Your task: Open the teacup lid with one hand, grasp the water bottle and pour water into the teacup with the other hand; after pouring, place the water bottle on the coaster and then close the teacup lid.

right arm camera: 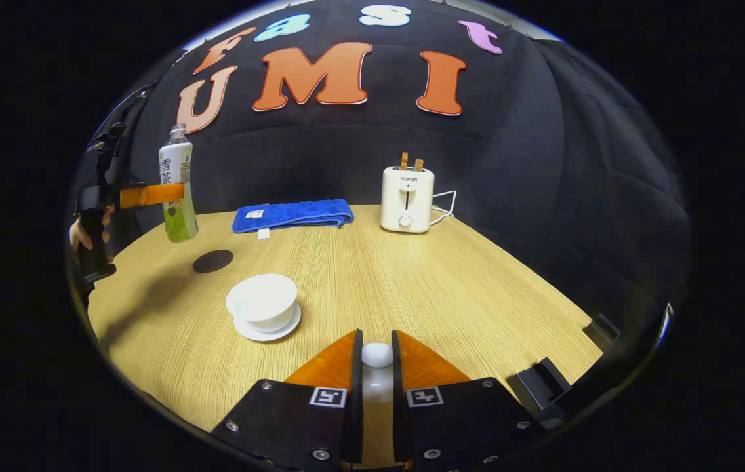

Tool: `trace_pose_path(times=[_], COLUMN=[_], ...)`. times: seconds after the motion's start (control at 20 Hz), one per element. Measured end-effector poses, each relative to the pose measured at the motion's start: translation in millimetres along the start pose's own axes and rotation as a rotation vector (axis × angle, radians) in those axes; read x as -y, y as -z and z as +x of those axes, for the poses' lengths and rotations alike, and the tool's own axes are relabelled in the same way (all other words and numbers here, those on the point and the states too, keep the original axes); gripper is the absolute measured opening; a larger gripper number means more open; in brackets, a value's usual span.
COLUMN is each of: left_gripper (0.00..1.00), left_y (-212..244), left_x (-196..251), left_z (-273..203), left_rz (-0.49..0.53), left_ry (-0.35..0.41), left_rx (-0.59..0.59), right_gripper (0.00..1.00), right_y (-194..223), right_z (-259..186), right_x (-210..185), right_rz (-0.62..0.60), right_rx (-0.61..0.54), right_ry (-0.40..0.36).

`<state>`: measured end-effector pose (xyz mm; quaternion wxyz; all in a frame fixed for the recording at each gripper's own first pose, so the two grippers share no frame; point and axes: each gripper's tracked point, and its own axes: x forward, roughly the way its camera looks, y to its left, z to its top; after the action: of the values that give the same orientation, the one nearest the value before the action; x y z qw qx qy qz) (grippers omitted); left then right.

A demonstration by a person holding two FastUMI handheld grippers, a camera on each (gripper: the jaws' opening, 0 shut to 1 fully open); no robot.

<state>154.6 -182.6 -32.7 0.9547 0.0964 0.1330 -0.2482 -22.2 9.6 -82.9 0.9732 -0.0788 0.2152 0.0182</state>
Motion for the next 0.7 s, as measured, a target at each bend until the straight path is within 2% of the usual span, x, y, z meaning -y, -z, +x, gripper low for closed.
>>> trace_pose_path(times=[0.15,0.2,0.25,0.35,0.7], left_gripper=[0.67,0.65,0.67,0.65,0.68], left_y=[2.1,5.0,9.0,21.1,59.8], left_x=[-10.2,-13.6,-16.2,-21.4,-26.6], left_z=[17.5,27.1,33.3,45.9,68.2], left_rz=[-0.018,-0.028,-0.038,-0.057,-0.091], left_ry=[-0.002,0.002,0.006,0.009,0.008], left_rx=[0.011,0.014,0.013,-0.002,-0.064], right_gripper=[0.19,0.14,0.19,0.19,0.19], right_y=[-0.5,-0.7,-1.4,-1.6,-1.0], right_z=[3.7,3.9,4.1,7.2,10.4], right_x=[-0.4,0.7,1.4,3.1,4.7], right_rz=[-0.007,-0.007,-0.007,-0.006,-0.011], right_rx=[-0.006,-0.008,-0.009,-0.013,-0.028], right_ry=[0.007,0.01,0.016,0.025,0.046])
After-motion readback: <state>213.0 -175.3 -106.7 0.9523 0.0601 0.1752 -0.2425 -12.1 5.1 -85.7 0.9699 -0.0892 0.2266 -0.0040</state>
